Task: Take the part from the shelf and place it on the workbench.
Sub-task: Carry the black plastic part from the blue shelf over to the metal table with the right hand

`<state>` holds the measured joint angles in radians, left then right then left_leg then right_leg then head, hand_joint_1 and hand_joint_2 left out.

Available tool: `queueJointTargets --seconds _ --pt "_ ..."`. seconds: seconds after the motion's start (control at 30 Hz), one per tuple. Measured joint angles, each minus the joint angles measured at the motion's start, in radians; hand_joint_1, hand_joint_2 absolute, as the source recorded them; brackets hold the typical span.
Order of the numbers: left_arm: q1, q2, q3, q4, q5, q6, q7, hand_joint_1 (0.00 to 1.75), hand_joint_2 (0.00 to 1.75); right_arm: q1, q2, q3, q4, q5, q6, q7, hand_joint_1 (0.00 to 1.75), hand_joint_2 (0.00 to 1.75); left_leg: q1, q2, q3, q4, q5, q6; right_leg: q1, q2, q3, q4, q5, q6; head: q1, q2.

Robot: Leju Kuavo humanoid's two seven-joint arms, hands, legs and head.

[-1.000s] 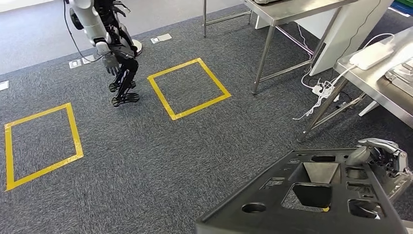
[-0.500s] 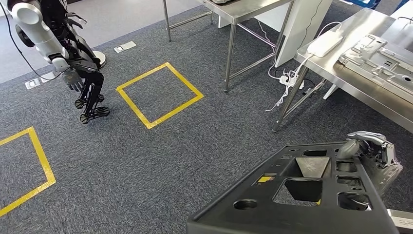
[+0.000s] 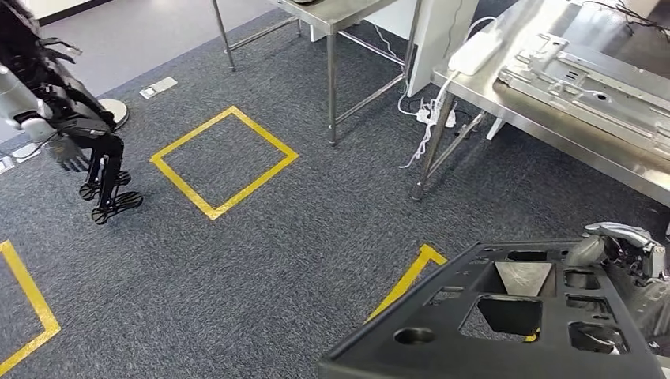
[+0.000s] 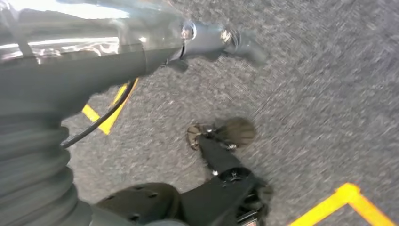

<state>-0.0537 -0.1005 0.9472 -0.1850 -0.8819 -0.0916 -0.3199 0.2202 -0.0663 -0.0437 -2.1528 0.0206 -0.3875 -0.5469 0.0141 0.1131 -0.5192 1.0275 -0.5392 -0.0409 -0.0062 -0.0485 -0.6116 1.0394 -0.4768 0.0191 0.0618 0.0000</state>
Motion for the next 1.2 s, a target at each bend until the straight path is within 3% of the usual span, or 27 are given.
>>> queueJointTargets --seconds 0.03,0.1,0.17,0.2,0.23,0.27,0.3,0.37,0.43,0.47,0.53,0.6,0.67,0.7,0.73,0.77,0.83,0.9,0.97,1.0,1.03,1.1,1.17,1.2 --pt "-0.001 0.0 0.0 0.0 0.0 0.0 0.0 0.0 1.75 0.001 0.0 0.0 0.0 0.0 0.0 0.0 1.75 1.75 0.002 -0.007 0.005 0.002 -0.006 -0.005 -0.002 0.011 0.003 -0.002 -0.001 -0.006 -0.006 0.0" --pt "-0.003 -0.001 0.0 0.0 0.0 0.0 0.0 0.0 1.75 0.001 0.0 -0.001 0.0 0.002 0.0 -0.001 1.75 1.75 0.007 -0.053 -0.014 0.056 -0.041 -0.01 -0.007 0.03 0.011 -0.006 -0.002 -0.022 -0.017 0.0" --pt "0.0 -0.002 -0.001 0.001 0.0 -0.001 0.0 0.0 1.75 0.0 0.0 -0.001 0.0 0.002 -0.001 -0.001 1.75 1.75 0.005 -0.1 -0.081 0.191 -0.101 -0.009 -0.007 0.05 0.016 -0.006 -0.005 -0.034 -0.03 0.0" --pt "0.002 -0.002 0.0 0.001 0.0 -0.001 0.001 0.0 1.75 0.001 0.0 -0.001 0.0 0.002 -0.002 -0.001 1.75 1.75 0.004 -0.107 -0.117 0.257 -0.122 -0.008 -0.006 0.063 0.019 -0.006 -0.006 -0.037 -0.035 0.0" --pt "0.004 -0.002 0.0 0.001 0.0 -0.001 0.001 0.0 1.75 0.001 0.001 -0.001 0.0 0.002 -0.003 -0.001 1.75 1.75 0.003 -0.11 -0.142 0.294 -0.125 -0.007 -0.005 0.077 0.021 -0.006 -0.008 -0.038 -0.038 0.0" --pt "0.004 -0.002 0.0 0.001 0.0 -0.001 0.001 0.0 1.75 0.002 0.001 -0.001 0.0 0.002 -0.004 -0.001 1.75 1.75 0.002 -0.111 -0.148 0.291 -0.106 -0.006 -0.005 0.091 0.023 -0.005 -0.009 -0.038 -0.04 0.0" --pt "0.004 -0.002 0.0 0.001 0.0 -0.001 0.001 0.0 1.75 0.002 0.001 -0.001 0.0 0.002 -0.004 -0.001 1.75 1.75 0.003 -0.116 -0.134 0.246 -0.069 -0.004 -0.005 0.106 0.027 -0.005 -0.01 -0.038 -0.041 0.0" --pt "0.004 -0.002 0.0 0.001 0.0 -0.001 0.001 0.0 1.75 0.002 0.002 -0.001 0.0 0.002 -0.006 -0.002 1.75 1.75 0.006 -0.156 -0.082 0.107 0.006 -0.001 -0.006 0.133 0.032 -0.003 -0.014 -0.032 -0.043 0.0" --pt "0.004 -0.002 0.0 0.001 0.0 -0.001 0.001 0.0 1.75 0.001 0.002 -0.001 0.0 0.002 -0.006 -0.002 1.75 1.75 0.008 -0.194 -0.051 0.027 0.032 0.002 -0.007 0.157 0.029 -0.002 -0.016 -0.022 -0.045 0.0" --pt "0.004 -0.002 0.0 0.001 -0.001 -0.001 0.002 0.0 1.75 0.002 0.003 -0.001 0.0 0.003 -0.008 -0.003 1.75 1.75 0.006 -0.197 -0.048 0.019 0.028 0.005 -0.008 0.168 0.026 -0.004 -0.014 -0.016 -0.044 0.0" --pt "0.002 -0.004 0.0 0.001 -0.002 -0.002 0.008 0.0 1.75 0.012 0.003 -0.004 -0.001 0.006 -0.012 -0.003 1.75 1.75 0.005 -0.174 -0.045 0.014 0.03 0.016 -0.013 0.177 0.023 -0.006 -0.013 -0.004 -0.043 0.0" --pt "0.002 -0.007 0.0 0.001 -0.006 -0.002 0.021 0.0 1.75 0.027 0.004 -0.01 -0.005 0.012 -0.019 -0.003 1.75 1.75 0.009 -0.149 -0.041 0.008 0.032 0.028 -0.01 0.138 0.003 0.032 -0.038 0.002 -0.033 0.0" --pt "0.006 -0.01 0.0 0.001 -0.011 -0.003 0.037 0.0 1.75 0.046 0.004 -0.016 -0.01 0.018 -0.024 -0.001 1.75 1.75 0.009 -0.121 -0.039 0.007 0.029 0.035 -0.007 0.086 -0.057 0.147 -0.096 0.006 -0.019 0.0" --pt "0.009 -0.011 0.0 0.001 -0.014 -0.003 0.046 0.0 1.75 0.059 0.004 -0.021 -0.013 0.022 -0.025 0.002 1.75 1.75 0.009 -0.106 -0.037 0.007 0.027 0.037 -0.008 0.075 -0.091 0.211 -0.12 0.008 -0.014 0.0" --pt "0.012 -0.013 0.0 0.002 -0.017 -0.003 0.055 0.0 1.75 0.076 0.004 -0.026 -0.017 0.026 -0.026 0.005 1.75 1.75 0.009 -0.091 -0.036 0.007 0.024 0.037 -0.009 0.069 -0.116 0.254 -0.129 0.01 -0.011 0.0" --pt "0.014 -0.016 0.0 0.002 -0.019 -0.004 0.063 0.0 1.75 0.094 0.004 -0.033 -0.021 0.029 -0.025 0.01 1.75 1.75 0.01 -0.077 -0.033 0.007 0.02 0.037 -0.01 0.064 -0.122 0.261 -0.119 0.012 -0.008 0.0" --pt "0.016 -0.022 0.0 0.002 -0.024 -0.005 0.078 0.0 1.75 0.126 0.004 -0.051 -0.035 0.037 -0.023 0.019 1.75 1.75 0.012 -0.053 -0.022 0.007 0.011 0.031 -0.012 0.046 -0.074 0.164 -0.055 0.015 0.0 0.0" --pt "0.016 -0.026 0.0 0.002 -0.029 -0.006 0.088 0.0 1.75 0.151 0.005 -0.067 -0.051 0.045 -0.018 0.029 1.75 1.75 0.01 -0.032 -0.009 0.007 0.001 0.02 -0.006 0.007 -0.01 0.039 -0.008 0.015 0.01 0.0" --pt "0.016 -0.028 0.0 0.002 -0.033 -0.006 0.093 0.0 1.75 0.172 0.005 -0.081 -0.065 0.052 -0.011 0.038 1.75 1.75 0.004 -0.016 0.001 0.004 -0.007 0.008 0.001 -0.006 0.01 -0.003 -0.004 0.011 0.009 0.0" --pt "0.015 -0.029 -0.001 0.002 -0.035 -0.007 0.094 0.0 1.75 0.183 0.005 -0.088 -0.071 0.055 -0.008 0.043 1.75 1.75 0.003 -0.007 0.007 0.001 -0.009 0.003 0.002 0.005 0.009 -0.002 -0.004 0.006 0.005 0.0" --pt "0.014 -0.029 -0.001 0.002 -0.036 -0.008 0.093 0.0 1.75 0.192 0.006 -0.094 -0.077 0.057 -0.006 0.045 1.75 1.75 0.004 -0.004 0.013 0.0 -0.013 -0.002 -0.002 0.016 0.01 -0.003 -0.004 0.001 0.0 0.0" --pt "0.013 -0.031 -0.001 0.002 -0.035 -0.01 0.083 0.0 1.75 0.202 0.008 -0.105 -0.089 0.059 0.0 0.047 1.75 1.75 0.007 -0.036 0.007 0.031 -0.039 -0.008 -0.008 0.036 0.014 -0.007 -0.004 -0.013 -0.009 0.0" --pt "0.013 -0.031 -0.001 0.002 -0.031 -0.013 0.062 0.0 1.75 0.201 0.011 -0.113 -0.095 0.055 0.01 0.043 1.75 1.75 0.007 -0.088 -0.045 0.146 -0.1 -0.009 -0.011 0.055 0.018 -0.008 -0.006 -0.026 -0.025 0.0" --pt "0.014 -0.031 0.0 0.002 -0.029 -0.014 0.052 0.0 1.75 0.197 0.013 -0.115 -0.096 0.051 0.015 0.041 1.75 1.75 0.006 -0.102 -0.081 0.218 -0.129 -0.009 -0.011 0.067 0.019 -0.008 -0.006 -0.029 -0.03 0.0"
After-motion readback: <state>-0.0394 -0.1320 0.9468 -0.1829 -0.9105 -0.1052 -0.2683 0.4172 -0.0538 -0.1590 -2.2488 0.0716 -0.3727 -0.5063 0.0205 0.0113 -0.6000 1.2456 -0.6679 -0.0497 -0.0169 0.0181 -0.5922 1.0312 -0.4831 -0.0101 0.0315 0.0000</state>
